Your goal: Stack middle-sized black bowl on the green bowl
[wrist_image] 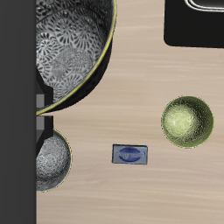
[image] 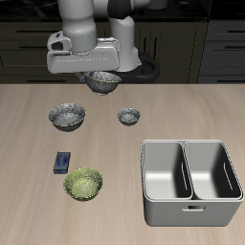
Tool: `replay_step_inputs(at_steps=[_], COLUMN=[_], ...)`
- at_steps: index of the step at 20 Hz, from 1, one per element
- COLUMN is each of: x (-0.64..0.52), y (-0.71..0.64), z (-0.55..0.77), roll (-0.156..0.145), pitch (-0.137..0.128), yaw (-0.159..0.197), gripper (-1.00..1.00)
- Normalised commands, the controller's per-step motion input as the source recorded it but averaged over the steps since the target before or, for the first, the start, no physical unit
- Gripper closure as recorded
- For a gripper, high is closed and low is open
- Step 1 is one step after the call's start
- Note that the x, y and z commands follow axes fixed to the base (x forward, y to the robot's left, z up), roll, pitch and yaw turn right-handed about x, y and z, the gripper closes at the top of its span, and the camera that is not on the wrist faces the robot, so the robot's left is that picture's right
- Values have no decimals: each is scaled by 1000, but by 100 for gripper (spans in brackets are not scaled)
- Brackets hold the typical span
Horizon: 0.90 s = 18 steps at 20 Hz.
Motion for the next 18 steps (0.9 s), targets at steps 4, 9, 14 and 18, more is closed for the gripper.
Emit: replay_step_inputs(at_steps=[4,9,14,18], x=[234,421,262,296], y=[-153,-269,-222,-180], z=[133,174,66,27], roll=[-22,-33,-16,-13], pitch=[-5,-26,-12,-28], yaw=[0,-8,-9,14], gripper=[100,100,100,100])
